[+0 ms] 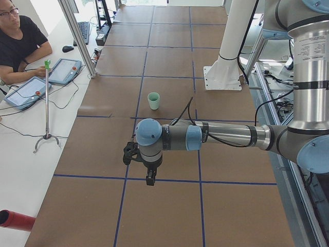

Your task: Stack cups

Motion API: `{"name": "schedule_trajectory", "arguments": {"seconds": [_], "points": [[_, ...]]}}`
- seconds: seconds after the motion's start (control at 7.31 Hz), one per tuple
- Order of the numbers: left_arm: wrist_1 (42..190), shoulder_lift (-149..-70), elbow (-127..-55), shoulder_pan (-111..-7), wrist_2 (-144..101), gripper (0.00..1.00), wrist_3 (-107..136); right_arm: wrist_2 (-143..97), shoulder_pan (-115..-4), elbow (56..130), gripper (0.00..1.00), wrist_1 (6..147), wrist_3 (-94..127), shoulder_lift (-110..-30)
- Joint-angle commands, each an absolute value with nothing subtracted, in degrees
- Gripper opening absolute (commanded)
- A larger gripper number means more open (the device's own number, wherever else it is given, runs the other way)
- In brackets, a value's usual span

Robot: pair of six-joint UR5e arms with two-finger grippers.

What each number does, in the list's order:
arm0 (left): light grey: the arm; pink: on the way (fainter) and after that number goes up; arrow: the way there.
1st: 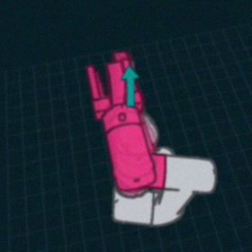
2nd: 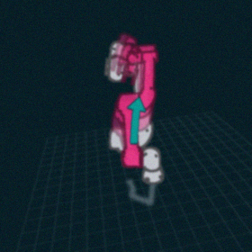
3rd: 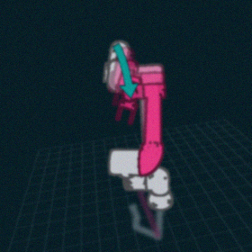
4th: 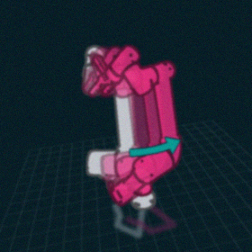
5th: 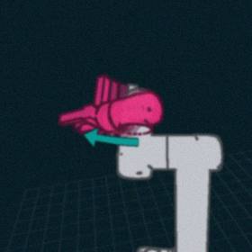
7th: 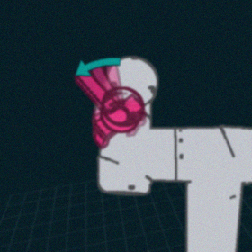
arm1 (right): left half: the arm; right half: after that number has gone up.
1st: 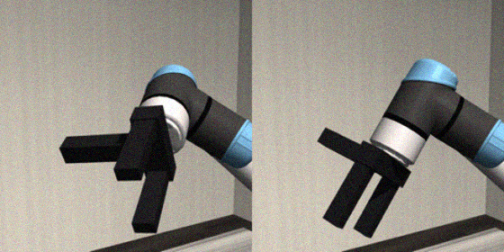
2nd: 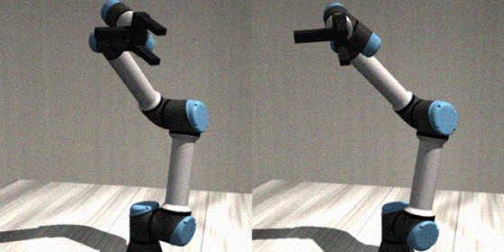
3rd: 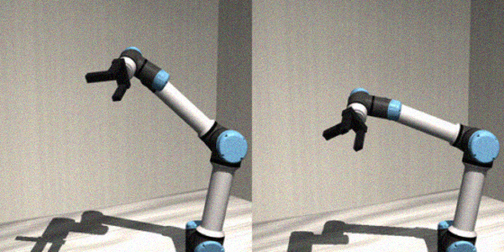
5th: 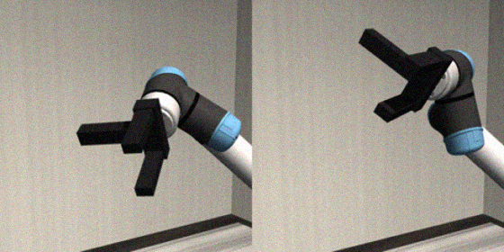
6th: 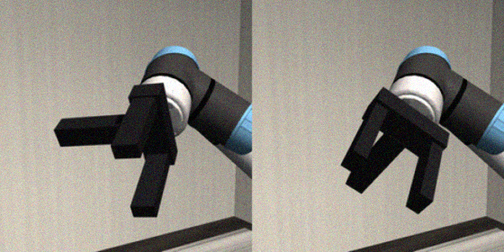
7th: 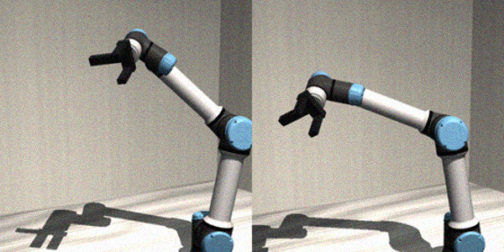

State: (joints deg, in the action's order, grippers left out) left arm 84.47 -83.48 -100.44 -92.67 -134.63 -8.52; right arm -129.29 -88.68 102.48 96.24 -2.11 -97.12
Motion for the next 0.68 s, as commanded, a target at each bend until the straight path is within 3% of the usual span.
{"name": "schedule_trajectory", "arguments": {"seconds": [0.0, 0.55], "points": [[84.20, -83.85, -100.19, -92.90, -134.47, 1.00, -7.73, -129.29, -88.68, 102.48, 1.00, 96.24, -2.11, -97.12], [84.11, -83.76, -100.81, -92.90, -134.21, 1.00, -7.73, -129.29, -88.68, 102.48, 1.00, 96.24, -2.11, -97.12]]}}
